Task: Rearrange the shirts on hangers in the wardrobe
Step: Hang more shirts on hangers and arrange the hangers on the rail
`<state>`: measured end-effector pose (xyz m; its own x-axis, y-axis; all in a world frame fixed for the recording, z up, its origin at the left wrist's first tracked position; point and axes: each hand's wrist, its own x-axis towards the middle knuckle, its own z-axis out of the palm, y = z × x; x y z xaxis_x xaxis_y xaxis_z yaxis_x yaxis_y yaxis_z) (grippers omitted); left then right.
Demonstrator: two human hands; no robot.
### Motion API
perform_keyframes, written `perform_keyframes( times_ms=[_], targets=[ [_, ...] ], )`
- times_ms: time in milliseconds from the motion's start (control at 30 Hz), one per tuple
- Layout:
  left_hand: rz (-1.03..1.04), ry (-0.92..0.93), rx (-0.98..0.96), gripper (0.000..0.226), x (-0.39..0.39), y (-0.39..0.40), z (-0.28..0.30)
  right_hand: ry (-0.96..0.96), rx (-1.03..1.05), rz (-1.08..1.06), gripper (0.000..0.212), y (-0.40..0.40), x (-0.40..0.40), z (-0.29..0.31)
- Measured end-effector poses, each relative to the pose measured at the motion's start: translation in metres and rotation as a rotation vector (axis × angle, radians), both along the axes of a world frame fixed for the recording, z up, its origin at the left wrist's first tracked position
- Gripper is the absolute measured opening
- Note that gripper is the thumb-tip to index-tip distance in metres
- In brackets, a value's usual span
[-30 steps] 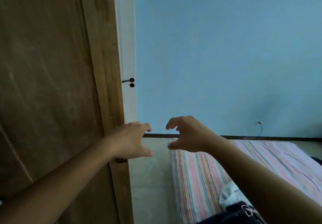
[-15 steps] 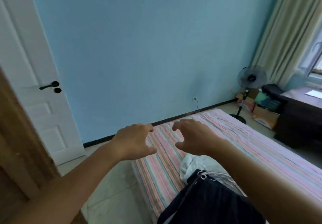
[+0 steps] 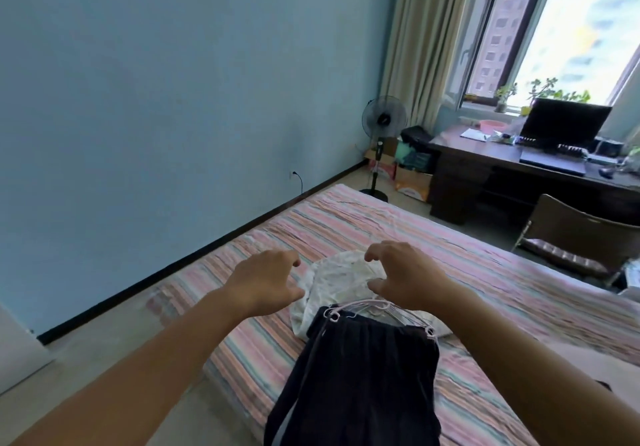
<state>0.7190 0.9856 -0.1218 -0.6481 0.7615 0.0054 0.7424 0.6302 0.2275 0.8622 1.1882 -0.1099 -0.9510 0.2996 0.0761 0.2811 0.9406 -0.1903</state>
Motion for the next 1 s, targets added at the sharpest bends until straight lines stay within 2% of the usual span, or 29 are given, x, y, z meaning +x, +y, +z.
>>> perform_keyframes(
  times_ms=[433,700,833,1000],
  targets=[
    [-0.06,-0.139,-0.062,0.047,-0.04,0.176,-0.087,-0.108,-0.085,-0.193,0.037,0.161,0.004,-0.074],
    [-0.031,-0.235,-0.156,0.04,-0.089,0.255,-0.176,-0.214,-0.24,-0.268,0.043,0.248,-0.019,-0.165],
    [0.031,-0.364,-0.144,0.038,-0.11,0.283,-0.225,-0.258,-0.297,-0.292,0.044,0.278,-0.035,-0.213],
    [0.064,-0.43,-0.213,0.019,-0.13,0.307,-0.294,-0.3,-0.345,-0.319,0.046,0.312,-0.056,-0.276]
  ],
)
